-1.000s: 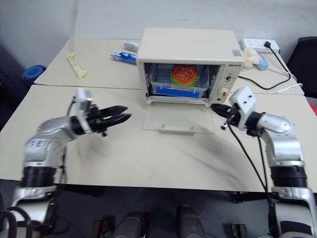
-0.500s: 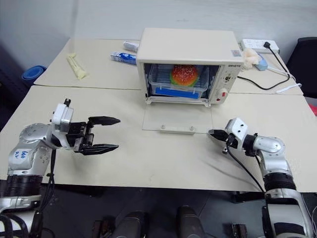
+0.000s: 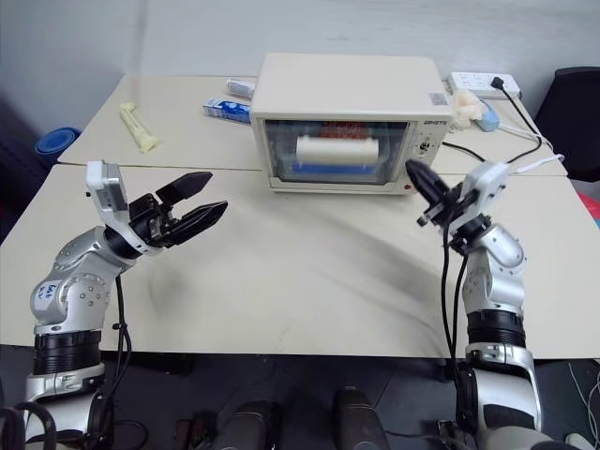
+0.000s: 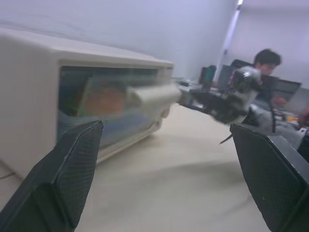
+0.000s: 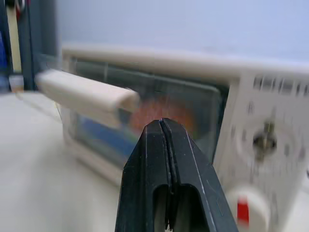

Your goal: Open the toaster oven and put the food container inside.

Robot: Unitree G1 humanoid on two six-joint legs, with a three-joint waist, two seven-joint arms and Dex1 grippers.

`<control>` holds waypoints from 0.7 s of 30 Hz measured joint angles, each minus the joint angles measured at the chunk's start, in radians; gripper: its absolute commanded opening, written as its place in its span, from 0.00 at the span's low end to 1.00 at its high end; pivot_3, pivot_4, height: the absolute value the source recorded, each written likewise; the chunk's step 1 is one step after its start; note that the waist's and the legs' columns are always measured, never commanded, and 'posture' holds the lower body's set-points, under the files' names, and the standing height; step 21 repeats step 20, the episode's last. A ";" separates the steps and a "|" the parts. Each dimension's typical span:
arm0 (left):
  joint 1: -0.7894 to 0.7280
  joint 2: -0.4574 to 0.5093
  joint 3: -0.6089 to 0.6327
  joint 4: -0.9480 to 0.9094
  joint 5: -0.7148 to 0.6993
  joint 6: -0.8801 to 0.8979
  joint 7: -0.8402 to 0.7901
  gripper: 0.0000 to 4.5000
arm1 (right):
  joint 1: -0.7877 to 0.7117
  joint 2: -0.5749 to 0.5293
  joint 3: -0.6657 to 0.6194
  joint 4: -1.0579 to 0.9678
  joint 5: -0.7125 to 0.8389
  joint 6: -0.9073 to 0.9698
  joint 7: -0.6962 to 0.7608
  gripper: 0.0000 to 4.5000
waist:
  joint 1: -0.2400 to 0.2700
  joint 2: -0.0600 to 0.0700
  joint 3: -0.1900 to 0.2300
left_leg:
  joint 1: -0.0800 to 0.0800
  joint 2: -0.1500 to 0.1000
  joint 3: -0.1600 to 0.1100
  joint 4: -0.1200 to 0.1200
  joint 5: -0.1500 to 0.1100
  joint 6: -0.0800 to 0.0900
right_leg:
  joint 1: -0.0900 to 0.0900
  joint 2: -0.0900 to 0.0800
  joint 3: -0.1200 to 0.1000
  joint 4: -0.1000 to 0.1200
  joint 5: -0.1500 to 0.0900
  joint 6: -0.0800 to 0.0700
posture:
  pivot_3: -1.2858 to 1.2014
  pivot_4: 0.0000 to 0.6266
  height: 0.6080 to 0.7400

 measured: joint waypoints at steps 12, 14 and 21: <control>0.180 0.154 -0.053 0.099 0.230 -0.268 -0.124 1.00 | 0.359 -0.222 0.122 -0.365 -0.038 0.161 0.241 0.70 | 0.021 0.000 0.000 | -0.001 0.000 0.001 -0.003 -0.002 0.003 | 0.001 0.000 0.001 -0.007 0.000 0.000 | 0.52 0.24 1.00; 0.230 0.157 -0.052 0.106 0.248 -0.325 -0.142 1.00 | 0.426 -0.244 0.137 -0.382 -0.065 0.126 0.283 0.86 | 0.023 0.000 0.000 | 0.000 0.000 0.001 -0.002 -0.002 0.004 | 0.002 -0.001 0.001 -0.007 0.000 0.000 | 0.52 0.24 1.00; 0.356 0.163 -0.048 0.122 0.296 -0.456 -0.157 1.00 | 0.527 -0.247 0.140 -0.361 -0.105 -0.005 0.332 0.99 | 0.023 0.000 0.000 | 0.001 0.001 0.000 -0.002 -0.004 0.007 | 0.003 0.000 0.001 -0.007 0.000 0.000 | 0.52 0.24 1.00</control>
